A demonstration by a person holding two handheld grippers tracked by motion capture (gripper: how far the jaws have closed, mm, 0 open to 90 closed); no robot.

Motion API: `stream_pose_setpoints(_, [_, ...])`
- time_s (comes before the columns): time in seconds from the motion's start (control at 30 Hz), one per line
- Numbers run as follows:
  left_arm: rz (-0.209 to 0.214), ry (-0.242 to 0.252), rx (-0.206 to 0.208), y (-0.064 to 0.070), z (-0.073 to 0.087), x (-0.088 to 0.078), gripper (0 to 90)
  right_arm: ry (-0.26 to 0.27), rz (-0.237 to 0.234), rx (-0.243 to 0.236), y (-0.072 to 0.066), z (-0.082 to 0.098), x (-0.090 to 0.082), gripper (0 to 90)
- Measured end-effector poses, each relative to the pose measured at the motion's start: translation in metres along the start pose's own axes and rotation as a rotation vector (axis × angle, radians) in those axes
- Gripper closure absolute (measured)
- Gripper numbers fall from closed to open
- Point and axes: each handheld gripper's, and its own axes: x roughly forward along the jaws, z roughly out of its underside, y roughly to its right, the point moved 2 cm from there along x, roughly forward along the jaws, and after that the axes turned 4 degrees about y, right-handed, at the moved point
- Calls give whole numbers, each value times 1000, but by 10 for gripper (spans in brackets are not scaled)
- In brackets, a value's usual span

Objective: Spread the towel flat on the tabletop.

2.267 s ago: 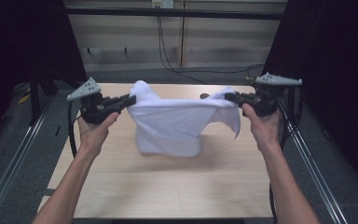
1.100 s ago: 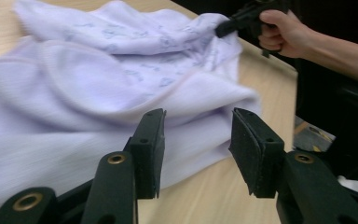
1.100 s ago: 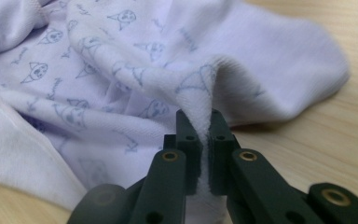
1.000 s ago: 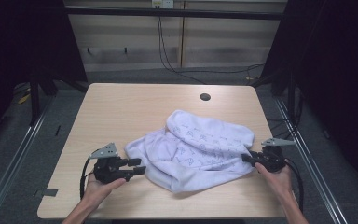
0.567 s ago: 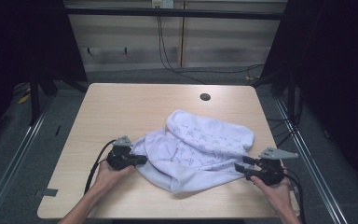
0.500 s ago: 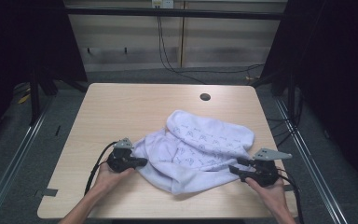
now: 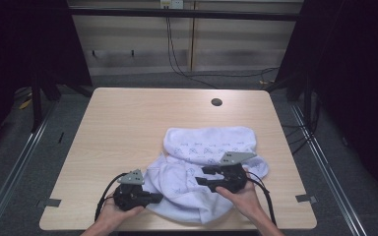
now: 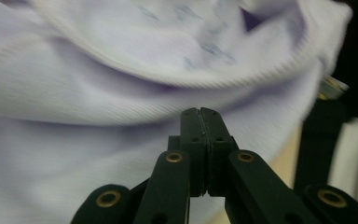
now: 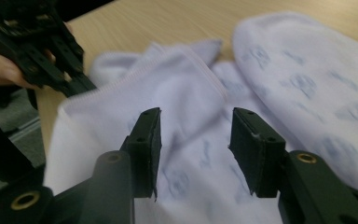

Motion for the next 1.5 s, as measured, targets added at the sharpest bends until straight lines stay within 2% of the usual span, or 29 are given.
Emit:
stream_pose_setpoints(0.07, [-72,72,-29,-20,-10,-8,893,-3,-26,-14,-3,-10,18,543])
stream_pose_setpoints(0.13, [-123,79,-38,-32,-12,-9,882,-29,-50,-22,-4,-18,40,541])
stream_pose_setpoints(0.17, [-136,85,-64,-37,-11,-8,867,-41,-60,-20,-4,-20,48,538])
stream_pose_setpoints(0.23, [-137,77,-81,-42,-10,-6,835,-53,-69,-19,-5,-21,57,524])
stream_pose_setpoints(0.3, [-136,19,-79,-48,-5,0,829,-107,-97,-34,-9,-16,82,478])
stream_pose_setpoints(0.4, [-138,7,-68,-48,-4,2,831,-141,-110,-43,-13,-8,95,457])
stream_pose_setpoints(0.43, [-134,3,-73,-48,-4,3,831,-197,-90,-68,-16,0,105,445])
stream_pose_setpoints(0.47, [-134,1,-76,-49,-4,3,832,-222,-79,-84,-18,4,109,473])
stream_pose_setpoints(0.5, [-136,-2,-73,-49,-4,3,834,-220,-49,-120,-20,7,110,556])
stream_pose_setpoints(0.53, [-139,-5,-64,-48,-4,3,837,-211,-47,-121,-21,7,109,689])
stream_pose_setpoints(0.6, [-156,-10,-49,-46,-4,4,837,-196,-29,-131,-23,3,103,833])
stream_pose_setpoints(0.63, [-161,-10,-47,-45,-4,4,836,-174,-25,-130,-22,2,97,861])
stream_pose_setpoints(0.73, [-159,-13,-42,-43,-4,3,831,-135,7,-99,-15,-1,83,871])
stream_pose_setpoints(0.77, [-151,-9,-42,-42,-4,1,820,-110,31,-69,-4,-4,67,875])
stream_pose_setpoints(0.83, [-132,9,-38,-40,-4,-3,791,-92,54,-63,6,-4,45,877])
stream_pose_setpoints(0.87, [-132,9,-38,-40,-4,-3,782,-92,54,-63,6,-4,45,877])
stream_pose_setpoints(0.9, [-114,27,-29,-38,-4,-5,776,-65,75,-32,15,0,21,878])
stream_pose_setpoints(0.97, [-92,62,-23,-34,-6,-11,776,-33,103,-6,26,7,-5,878])
stream_pose_setpoints(1.03, [-91,67,-21,-34,-7,-12,779,-22,122,-3,30,10,-14,878])
stream_pose_setpoints(1.1, [-106,28,-20,-36,-5,-7,780,-16,185,39,47,23,-46,877])
stream_pose_setpoints(1.2, [-123,-45,-13,-38,-3,5,777,-11,214,70,56,34,-67,877])
stream_pose_setpoints(1.23, [-123,-45,-13,-38,-3,5,778,-11,214,70,56,34,-67,877])
stream_pose_setpoints(1.27, [-121,-51,-4,-37,-3,6,780,-17,232,81,64,43,-80,875])
stream_pose_setpoints(1.33, [-101,-62,-10,-34,-2,7,785,-21,235,87,67,46,-83,875])
stream_pose_setpoints(1.37, [-54,-74,-26,-26,1,8,794,-38,233,105,74,56,-88,874])
stream_pose_setpoints(1.4, [-54,-74,-26,-26,1,8,794,-51,238,112,77,61,-88,874])
stream_pose_setpoints(1.43, [-20,-101,-21,-12,4,8,794,-69,242,116,78,65,-88,870])
stream_pose_setpoints(1.47, [-20,-101,-21,-12,4,8,793,-69,242,116,78,65,-88,870])
stream_pose_setpoints(1.5, [10,-119,-13,0,7,9,793,-108,273,120,77,71,-87,842])
